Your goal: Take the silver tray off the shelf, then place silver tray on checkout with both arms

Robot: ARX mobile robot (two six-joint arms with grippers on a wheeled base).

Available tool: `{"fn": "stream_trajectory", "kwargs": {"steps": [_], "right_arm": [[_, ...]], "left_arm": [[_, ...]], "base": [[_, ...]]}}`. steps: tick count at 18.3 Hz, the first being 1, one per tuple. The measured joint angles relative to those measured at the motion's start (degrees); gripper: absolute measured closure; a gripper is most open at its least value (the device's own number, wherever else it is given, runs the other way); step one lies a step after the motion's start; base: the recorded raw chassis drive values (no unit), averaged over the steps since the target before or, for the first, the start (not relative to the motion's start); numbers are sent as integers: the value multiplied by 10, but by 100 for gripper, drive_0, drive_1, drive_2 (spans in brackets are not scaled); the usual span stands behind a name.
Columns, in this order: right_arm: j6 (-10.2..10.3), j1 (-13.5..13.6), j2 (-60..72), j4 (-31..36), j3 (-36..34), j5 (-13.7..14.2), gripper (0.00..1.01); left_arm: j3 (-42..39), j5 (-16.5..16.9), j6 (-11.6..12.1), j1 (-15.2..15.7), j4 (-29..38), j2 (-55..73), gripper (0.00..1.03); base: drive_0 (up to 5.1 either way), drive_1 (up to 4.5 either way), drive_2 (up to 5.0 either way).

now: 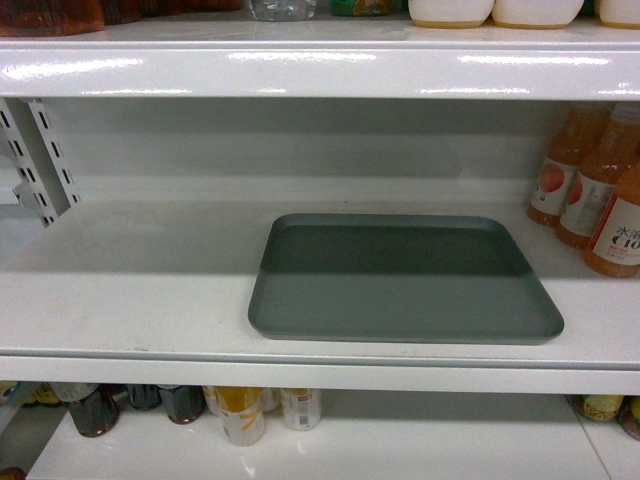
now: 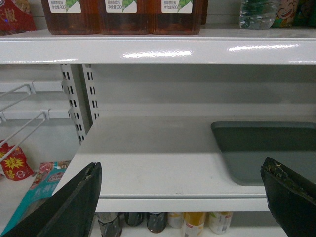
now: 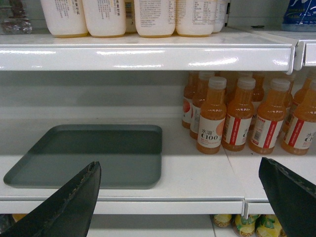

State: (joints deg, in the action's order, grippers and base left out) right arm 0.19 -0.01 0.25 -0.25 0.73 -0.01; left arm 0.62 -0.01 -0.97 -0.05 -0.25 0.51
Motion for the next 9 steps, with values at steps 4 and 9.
{"fn": "stream_trajectory", "kwargs": {"steps": [4, 9], "right_arm": [[0, 0, 0, 0, 0, 0, 3], [0, 0, 0, 0, 0, 0, 3]], "left_arm": [[0, 0, 0, 0, 0, 0, 5], [0, 0, 0, 0, 0, 0, 5]], "base": [[0, 0, 0], [0, 0, 0]]}}
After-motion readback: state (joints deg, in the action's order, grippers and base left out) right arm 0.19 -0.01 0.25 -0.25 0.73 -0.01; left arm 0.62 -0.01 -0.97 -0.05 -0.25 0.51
